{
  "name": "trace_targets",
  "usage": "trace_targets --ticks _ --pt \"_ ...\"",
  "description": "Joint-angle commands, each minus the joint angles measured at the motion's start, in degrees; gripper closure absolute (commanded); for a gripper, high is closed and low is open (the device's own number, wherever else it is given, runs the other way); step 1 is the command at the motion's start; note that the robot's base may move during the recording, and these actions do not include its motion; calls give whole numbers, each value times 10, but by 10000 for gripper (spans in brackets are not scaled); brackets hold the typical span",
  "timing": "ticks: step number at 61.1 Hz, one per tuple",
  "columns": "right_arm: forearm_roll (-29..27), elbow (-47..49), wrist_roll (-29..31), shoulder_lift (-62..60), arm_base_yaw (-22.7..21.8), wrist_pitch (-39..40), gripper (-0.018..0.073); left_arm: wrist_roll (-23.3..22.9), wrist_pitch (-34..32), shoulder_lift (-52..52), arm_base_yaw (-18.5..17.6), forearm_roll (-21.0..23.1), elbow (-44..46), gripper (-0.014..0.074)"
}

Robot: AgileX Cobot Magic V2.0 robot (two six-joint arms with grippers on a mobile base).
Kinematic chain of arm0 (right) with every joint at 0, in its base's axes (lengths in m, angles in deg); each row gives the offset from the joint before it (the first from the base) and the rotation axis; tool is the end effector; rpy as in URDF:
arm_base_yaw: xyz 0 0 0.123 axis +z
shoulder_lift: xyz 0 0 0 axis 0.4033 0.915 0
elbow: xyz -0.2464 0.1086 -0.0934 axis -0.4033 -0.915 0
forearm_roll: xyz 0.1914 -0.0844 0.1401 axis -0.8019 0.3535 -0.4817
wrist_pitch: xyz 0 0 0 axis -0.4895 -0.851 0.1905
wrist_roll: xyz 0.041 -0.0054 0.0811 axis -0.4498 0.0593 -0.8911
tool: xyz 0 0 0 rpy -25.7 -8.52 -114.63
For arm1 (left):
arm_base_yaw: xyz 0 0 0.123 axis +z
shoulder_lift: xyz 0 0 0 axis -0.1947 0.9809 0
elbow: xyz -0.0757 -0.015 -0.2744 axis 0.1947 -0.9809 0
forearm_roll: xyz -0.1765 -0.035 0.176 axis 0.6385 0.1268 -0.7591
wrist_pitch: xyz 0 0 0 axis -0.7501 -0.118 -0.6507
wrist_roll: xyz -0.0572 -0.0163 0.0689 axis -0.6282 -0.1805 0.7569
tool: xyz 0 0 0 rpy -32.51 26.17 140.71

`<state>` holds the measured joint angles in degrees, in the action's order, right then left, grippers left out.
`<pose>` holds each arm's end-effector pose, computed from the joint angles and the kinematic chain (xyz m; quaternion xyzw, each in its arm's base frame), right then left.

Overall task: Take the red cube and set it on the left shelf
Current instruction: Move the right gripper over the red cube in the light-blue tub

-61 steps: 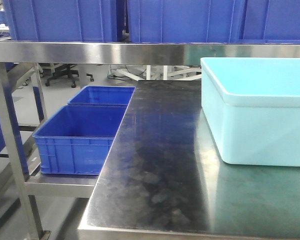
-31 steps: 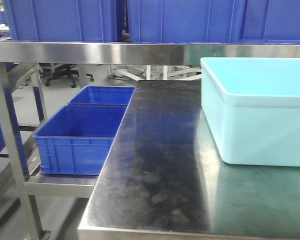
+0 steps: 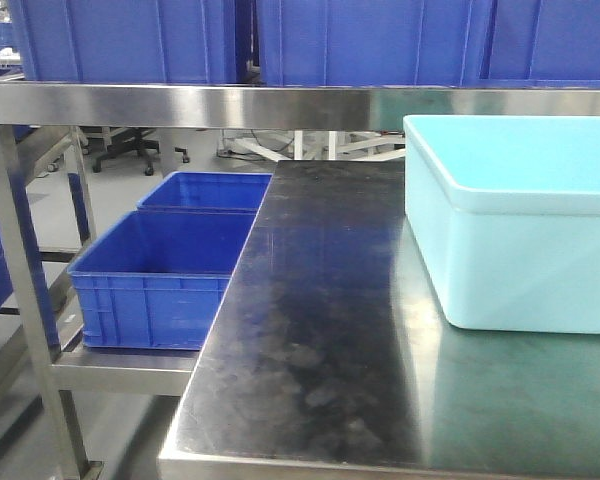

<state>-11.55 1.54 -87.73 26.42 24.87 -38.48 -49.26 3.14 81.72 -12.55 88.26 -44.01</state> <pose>0.0570 0.0010 0.2002 0.0088 0.6993 0.0220 0.7144 0.0560 -0.0012 0.2108 -0.0007 0.6764 -0.0178 0.7363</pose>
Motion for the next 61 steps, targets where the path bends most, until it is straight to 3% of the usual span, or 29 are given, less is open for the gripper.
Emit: trace_targets --ticks 1,18,39,46,53,61 --pt "6 9 1 -13 -3 60 511 0 -50 -8 1 0 -14 495" --pt "6 55 1 28 -3 64 511 0 -50 -8 1 0 -14 495" --pt "6 254 1 256 -3 83 511 0 -50 -8 1 0 -14 495" --pt "6 311 1 319 -3 48 500 0 -50 -8 1 0 -14 495" --pt "6 382 1 385 -3 -57 382 0 -50 -8 1 0 -14 495" --pt "11 462 1 468 -3 -167 78 0 -50 -8 1 0 -14 495"
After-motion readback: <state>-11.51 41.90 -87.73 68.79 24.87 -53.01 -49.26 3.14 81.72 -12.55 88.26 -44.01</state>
